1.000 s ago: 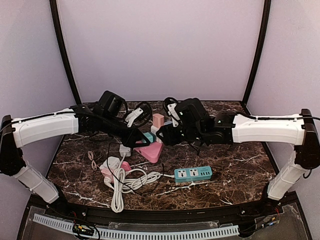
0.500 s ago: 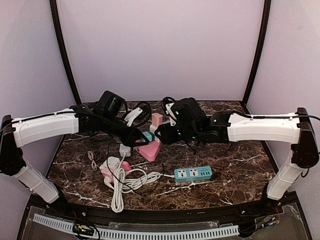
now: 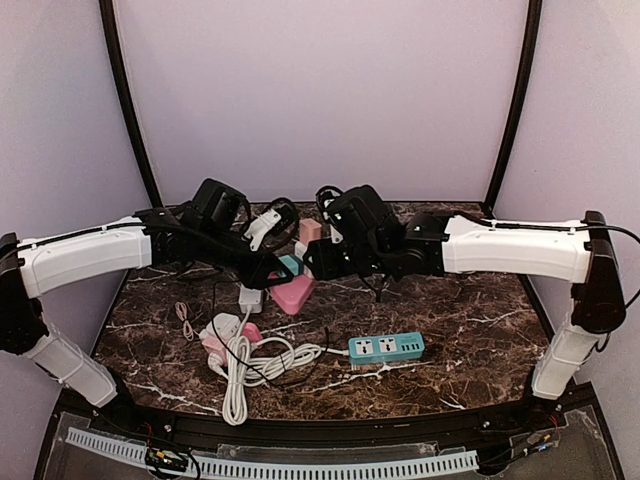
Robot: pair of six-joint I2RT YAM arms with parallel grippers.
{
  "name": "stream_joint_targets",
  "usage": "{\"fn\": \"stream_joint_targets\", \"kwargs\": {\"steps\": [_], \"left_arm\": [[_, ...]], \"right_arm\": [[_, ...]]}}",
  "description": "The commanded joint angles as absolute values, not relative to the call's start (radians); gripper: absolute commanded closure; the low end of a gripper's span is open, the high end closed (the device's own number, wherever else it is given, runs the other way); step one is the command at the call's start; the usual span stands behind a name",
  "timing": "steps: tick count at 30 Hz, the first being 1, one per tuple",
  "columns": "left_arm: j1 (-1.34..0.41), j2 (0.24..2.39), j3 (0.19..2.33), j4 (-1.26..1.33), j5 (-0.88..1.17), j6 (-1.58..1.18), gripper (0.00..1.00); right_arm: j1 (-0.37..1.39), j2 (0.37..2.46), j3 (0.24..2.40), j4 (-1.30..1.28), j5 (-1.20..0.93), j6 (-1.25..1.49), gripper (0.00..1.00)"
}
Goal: Pull the plug off the socket
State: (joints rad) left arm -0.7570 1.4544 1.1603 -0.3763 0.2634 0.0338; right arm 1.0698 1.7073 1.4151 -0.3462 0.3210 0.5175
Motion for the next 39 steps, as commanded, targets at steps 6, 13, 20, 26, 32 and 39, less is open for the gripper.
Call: {"fn": "stream_joint_targets", "kwargs": {"steps": [6, 13, 20, 26, 32, 39], "left_arm": [[-0.761, 1.41, 1.162, -0.33, 0.322, 0.057, 0.99], [-0.76, 1.439, 1.184, -0.352, 0.405, 0.056, 0.99], [-0.747, 1.463, 1.193, -0.345, 0.507, 0.027, 0.99], [-0.744, 1.468, 1.191, -0.345, 0.502, 0.024, 0.99], [-0.743, 1.461, 1.176, -0.331, 0.437, 0.024, 0.99], [-0.745, 1.441, 1.157, -0.315, 0.338, 0.018, 0.99]], "right_arm": [[1.068, 1.717, 1.44, -0.357, 0.378, 0.513, 1.0], [1.068, 1.652, 1.351, -0.24, 0.305, 0.43, 1.0], [1.069, 1.562, 1.241, -0.105, 0.208, 0.367, 1.0], [1.068, 1.556, 1.217, -0.083, 0.181, 0.356, 1.0], [1.068, 1.586, 1.258, -0.14, 0.247, 0.389, 1.0], [1.069, 1.642, 1.346, -0.287, 0.375, 0.458, 1.0]]}}
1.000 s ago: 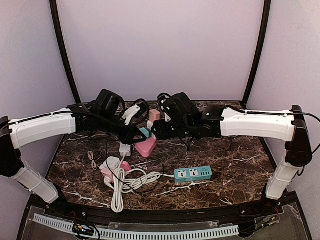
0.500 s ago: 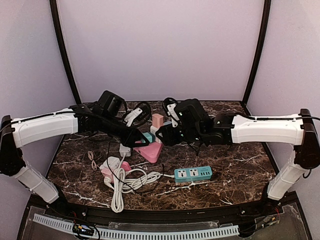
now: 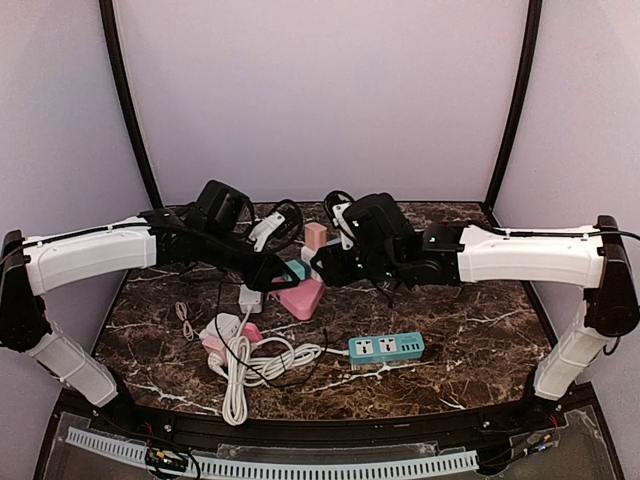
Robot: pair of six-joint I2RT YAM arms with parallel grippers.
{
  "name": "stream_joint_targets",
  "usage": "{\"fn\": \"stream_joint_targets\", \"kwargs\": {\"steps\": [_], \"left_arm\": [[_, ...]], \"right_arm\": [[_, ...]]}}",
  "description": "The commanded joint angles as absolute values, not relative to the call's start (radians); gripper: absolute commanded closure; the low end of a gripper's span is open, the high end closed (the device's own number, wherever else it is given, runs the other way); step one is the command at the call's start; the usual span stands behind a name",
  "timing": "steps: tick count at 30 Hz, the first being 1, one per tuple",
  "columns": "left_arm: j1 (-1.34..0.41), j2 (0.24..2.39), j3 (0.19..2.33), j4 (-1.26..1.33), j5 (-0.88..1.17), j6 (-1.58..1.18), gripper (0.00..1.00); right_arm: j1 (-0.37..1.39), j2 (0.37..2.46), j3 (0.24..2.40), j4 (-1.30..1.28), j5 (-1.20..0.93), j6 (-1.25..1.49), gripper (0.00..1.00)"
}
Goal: Pull the plug off the socket
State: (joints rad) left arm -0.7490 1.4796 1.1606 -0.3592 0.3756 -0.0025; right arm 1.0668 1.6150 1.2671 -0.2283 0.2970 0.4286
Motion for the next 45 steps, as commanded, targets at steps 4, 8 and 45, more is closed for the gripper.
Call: {"fn": "stream_joint_targets", "kwargs": {"steps": [4, 8, 45], "left_arm": [[-0.745, 1.435, 1.148, -0.305, 0.322, 0.017, 0.99], [-0.745, 1.439, 1.146, -0.301, 0.324, 0.014, 0.99], [-0.43, 1.509, 1.156, -0.327, 0.115, -0.055, 0.99]], "right_arm": [[1.068, 1.679, 1.396, -0.359, 0.423, 0.491, 1.0], [1.066, 1.698, 1.419, -0.382, 0.441, 0.512, 1.0], [1.0, 1.475, 1.206, -0.263, 0.369, 0.504, 1.0]]}}
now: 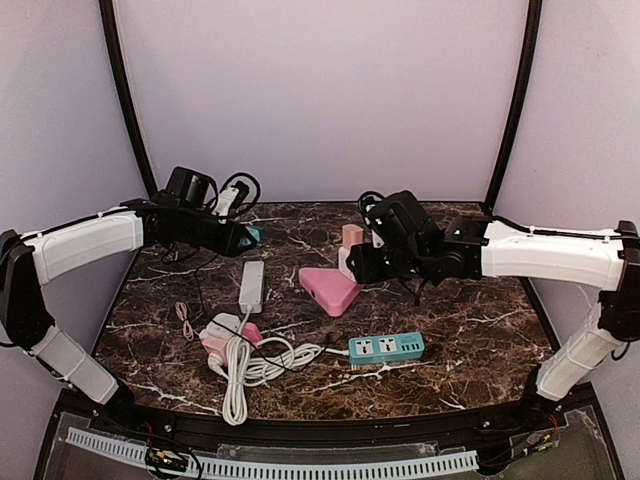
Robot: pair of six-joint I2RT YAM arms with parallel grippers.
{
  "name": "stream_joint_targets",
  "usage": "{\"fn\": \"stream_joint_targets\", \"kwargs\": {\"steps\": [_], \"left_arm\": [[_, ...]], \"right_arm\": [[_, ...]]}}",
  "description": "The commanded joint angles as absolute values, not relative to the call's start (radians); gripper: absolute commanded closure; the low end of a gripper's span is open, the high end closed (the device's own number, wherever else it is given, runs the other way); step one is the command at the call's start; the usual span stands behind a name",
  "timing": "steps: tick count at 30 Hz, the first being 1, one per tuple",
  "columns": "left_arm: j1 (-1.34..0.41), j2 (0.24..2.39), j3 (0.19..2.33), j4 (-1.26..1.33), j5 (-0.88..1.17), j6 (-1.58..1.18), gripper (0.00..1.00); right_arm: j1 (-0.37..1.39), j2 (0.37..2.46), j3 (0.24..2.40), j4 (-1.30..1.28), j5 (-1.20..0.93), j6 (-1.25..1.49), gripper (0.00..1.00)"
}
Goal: Pull the plug off the socket
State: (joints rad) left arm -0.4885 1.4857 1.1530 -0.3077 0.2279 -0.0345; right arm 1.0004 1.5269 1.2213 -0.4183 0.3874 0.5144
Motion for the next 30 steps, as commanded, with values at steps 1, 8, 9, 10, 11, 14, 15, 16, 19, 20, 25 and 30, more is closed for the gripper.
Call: {"fn": "stream_joint_targets", "kwargs": {"steps": [1, 8, 9, 10, 11, 14, 15, 16, 19, 20, 25, 30], "left_arm": [[-0.398, 1.525, 1.159, -0.341, 0.1, -0.064, 0.99], [-0.258, 1.605, 1.164, -0.368, -0.005, -0.078, 0.99], [-0.231, 1.632, 1.169, -0.371, -0.025, -0.076, 0.99], [-0.217, 1.646, 1.173, -0.378, -0.024, -0.077, 0.99], [-0.187, 1.672, 1.179, -0.38, -0.013, -0.086, 0.99], [-0.141, 1.725, 1.187, -0.378, -0.003, -0.102, 0.99], [-0.13, 1.734, 1.189, -0.379, -0.003, -0.102, 0.99], [-0.127, 1.749, 1.191, -0.38, -0.003, -0.102, 0.99], [-0.121, 1.778, 1.199, -0.388, -0.011, -0.095, 0.99], [-0.119, 1.79, 1.203, -0.395, -0.015, -0.094, 0.99], [-0.111, 1.823, 1.219, -0.403, -0.027, -0.094, 0.96], [-0.106, 1.874, 1.249, -0.422, -0.02, -0.095, 0.86]], "right_arm": [[0.999, 1.468, 1.198, -0.252, 0.363, 0.503, 1.0], [1.0, 1.447, 1.183, -0.223, 0.333, 0.497, 1.0], [1.0, 1.447, 1.183, -0.223, 0.332, 0.498, 1.0], [1.0, 1.447, 1.183, -0.222, 0.33, 0.497, 1.0], [1.0, 1.447, 1.183, -0.22, 0.33, 0.497, 1.0], [1.0, 1.443, 1.183, -0.216, 0.325, 0.498, 1.0], [1.0, 1.441, 1.183, -0.216, 0.324, 0.496, 1.0], [1.0, 1.438, 1.183, -0.216, 0.324, 0.496, 1.0], [1.0, 1.431, 1.178, -0.216, 0.324, 0.493, 1.0], [1.0, 1.43, 1.178, -0.216, 0.325, 0.492, 1.0], [1.0, 1.431, 1.18, -0.216, 0.318, 0.494, 1.0], [1.0, 1.438, 1.189, -0.216, 0.31, 0.496, 1.0]]}}
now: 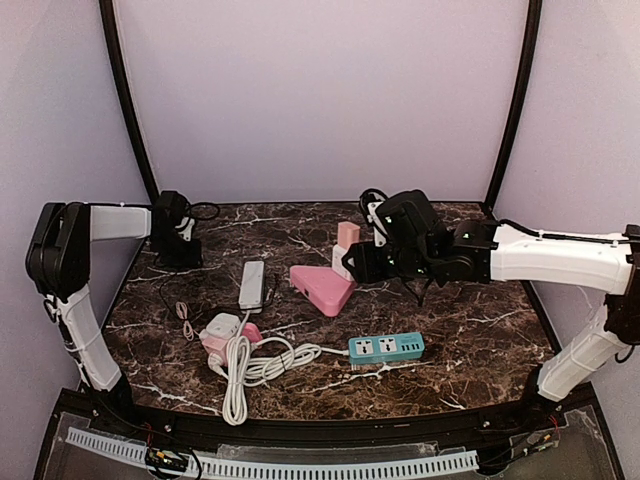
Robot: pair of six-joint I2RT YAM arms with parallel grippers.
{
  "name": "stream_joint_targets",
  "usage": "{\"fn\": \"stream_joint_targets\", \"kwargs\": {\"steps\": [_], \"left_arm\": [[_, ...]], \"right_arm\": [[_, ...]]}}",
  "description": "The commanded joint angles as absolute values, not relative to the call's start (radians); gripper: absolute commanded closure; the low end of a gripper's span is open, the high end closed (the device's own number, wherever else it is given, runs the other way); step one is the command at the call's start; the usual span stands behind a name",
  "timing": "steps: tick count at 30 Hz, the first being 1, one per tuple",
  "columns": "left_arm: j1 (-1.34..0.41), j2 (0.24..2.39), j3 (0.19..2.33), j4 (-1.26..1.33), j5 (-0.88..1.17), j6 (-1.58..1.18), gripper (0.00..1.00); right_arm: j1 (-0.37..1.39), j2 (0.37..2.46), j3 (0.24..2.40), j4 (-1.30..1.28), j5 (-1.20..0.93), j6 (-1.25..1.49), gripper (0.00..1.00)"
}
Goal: Pull the plug off the socket
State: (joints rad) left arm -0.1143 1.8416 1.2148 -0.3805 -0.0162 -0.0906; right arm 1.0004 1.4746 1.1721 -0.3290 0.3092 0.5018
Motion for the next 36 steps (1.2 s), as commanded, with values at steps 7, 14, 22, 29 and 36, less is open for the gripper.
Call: {"fn": "stream_joint_targets", "kwargs": {"steps": [7, 14, 22, 29, 36], "left_arm": [[-0.103, 1.897, 1.26, -0.429, -0.025, -0.092, 0.77], [-0.103, 1.903, 1.268, -0.436, -0.032, -0.096, 0.48], [-0.103, 1.911, 1.273, -0.441, -0.033, -0.097, 0.33], [-0.103, 1.906, 1.283, -0.454, -0.039, -0.097, 0.13], [-0.103, 1.842, 1.268, -0.428, -0.015, -0.091, 0.02]], "right_arm": [[1.0, 1.44, 1.189, -0.216, 0.307, 0.496, 1.0], [1.0, 1.44, 1.187, -0.216, 0.304, 0.502, 1.0], [0.999, 1.428, 1.178, -0.222, 0.306, 0.503, 1.0], [1.0, 1.425, 1.175, -0.222, 0.305, 0.507, 1.0], [1.002, 1.429, 1.175, -0.222, 0.302, 0.509, 1.0]]}}
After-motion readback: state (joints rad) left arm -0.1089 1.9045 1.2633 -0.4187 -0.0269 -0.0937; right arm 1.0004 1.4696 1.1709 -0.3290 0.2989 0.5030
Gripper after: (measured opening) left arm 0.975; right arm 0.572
